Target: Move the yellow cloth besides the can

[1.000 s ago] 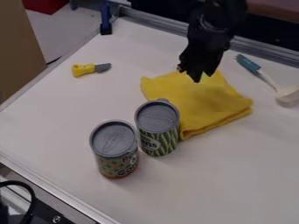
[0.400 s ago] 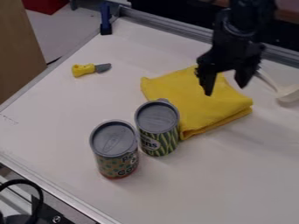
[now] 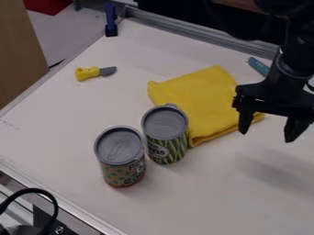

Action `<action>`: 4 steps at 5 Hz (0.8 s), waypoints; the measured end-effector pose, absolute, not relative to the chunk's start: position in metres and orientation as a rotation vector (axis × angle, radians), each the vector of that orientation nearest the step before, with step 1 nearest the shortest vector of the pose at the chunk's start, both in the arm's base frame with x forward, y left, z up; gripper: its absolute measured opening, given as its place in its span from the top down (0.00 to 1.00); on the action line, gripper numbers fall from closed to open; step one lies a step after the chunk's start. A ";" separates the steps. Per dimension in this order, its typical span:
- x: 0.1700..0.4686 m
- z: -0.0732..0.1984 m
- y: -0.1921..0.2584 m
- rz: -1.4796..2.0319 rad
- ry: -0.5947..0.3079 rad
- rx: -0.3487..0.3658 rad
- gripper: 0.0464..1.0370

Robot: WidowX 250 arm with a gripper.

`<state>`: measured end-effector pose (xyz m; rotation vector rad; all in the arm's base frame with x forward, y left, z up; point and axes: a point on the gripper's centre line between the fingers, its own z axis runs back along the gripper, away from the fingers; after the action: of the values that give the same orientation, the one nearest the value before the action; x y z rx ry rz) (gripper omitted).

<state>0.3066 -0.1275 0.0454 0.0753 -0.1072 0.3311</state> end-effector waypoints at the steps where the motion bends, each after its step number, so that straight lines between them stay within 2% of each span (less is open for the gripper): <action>1: 0.288 0.055 -0.128 0.275 -0.152 0.051 0.04; 3: 0.264 0.064 -0.102 0.255 -0.132 0.030 0.04; 4: 0.248 0.069 -0.089 0.263 -0.086 0.016 0.04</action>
<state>0.2483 -0.0885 0.0690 0.0160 -0.0858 0.2628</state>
